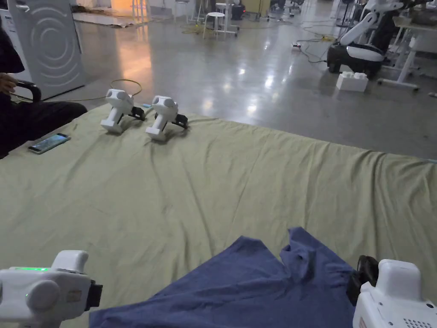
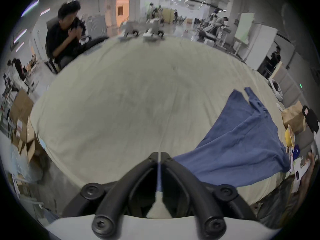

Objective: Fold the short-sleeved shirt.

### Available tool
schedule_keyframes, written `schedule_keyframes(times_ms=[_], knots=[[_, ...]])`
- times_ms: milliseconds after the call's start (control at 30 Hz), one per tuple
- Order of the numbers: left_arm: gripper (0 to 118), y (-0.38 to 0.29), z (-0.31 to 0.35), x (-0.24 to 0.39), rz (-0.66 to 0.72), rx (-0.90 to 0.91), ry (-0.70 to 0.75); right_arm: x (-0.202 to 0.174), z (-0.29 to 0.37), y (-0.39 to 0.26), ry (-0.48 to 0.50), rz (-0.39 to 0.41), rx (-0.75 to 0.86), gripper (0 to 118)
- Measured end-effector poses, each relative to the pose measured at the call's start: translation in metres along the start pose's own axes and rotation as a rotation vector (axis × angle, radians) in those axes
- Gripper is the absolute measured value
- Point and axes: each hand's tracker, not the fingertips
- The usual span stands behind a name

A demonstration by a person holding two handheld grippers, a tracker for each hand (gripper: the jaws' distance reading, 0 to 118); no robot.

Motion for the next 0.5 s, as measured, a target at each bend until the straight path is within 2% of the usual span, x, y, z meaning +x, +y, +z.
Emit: schedule_keyframes(times_ms=[33,100,267,400,467,500], knots=[[30,-0.001,-0.006,-0.002,0.034,-0.033,-0.007,-0.001,-0.001,-0.001,0.002,0.002,-0.008,7],[66,-0.004,-0.019,-0.003,0.068,-0.057,-0.028,-0.002,-0.002,-0.003,0.006,0.003,-0.016,7],[68,-0.007,-0.051,-0.007,0.107,-0.164,0.022,-0.001,-0.007,-0.007,-0.002,0.005,-0.038,7],[67,-0.004,-0.055,-0.005,0.124,-0.146,0.032,0.003,-0.01,-0.009,-0.012,-0.001,-0.051,7],[64,-0.006,-0.056,0.002,0.056,-0.133,0.074,0.006,-0.012,-0.01,-0.015,-0.007,-0.066,7],[58,-0.007,-0.056,0.006,0.038,-0.121,0.09,0.007,-0.014,-0.011,-0.013,-0.011,-0.073,7]])
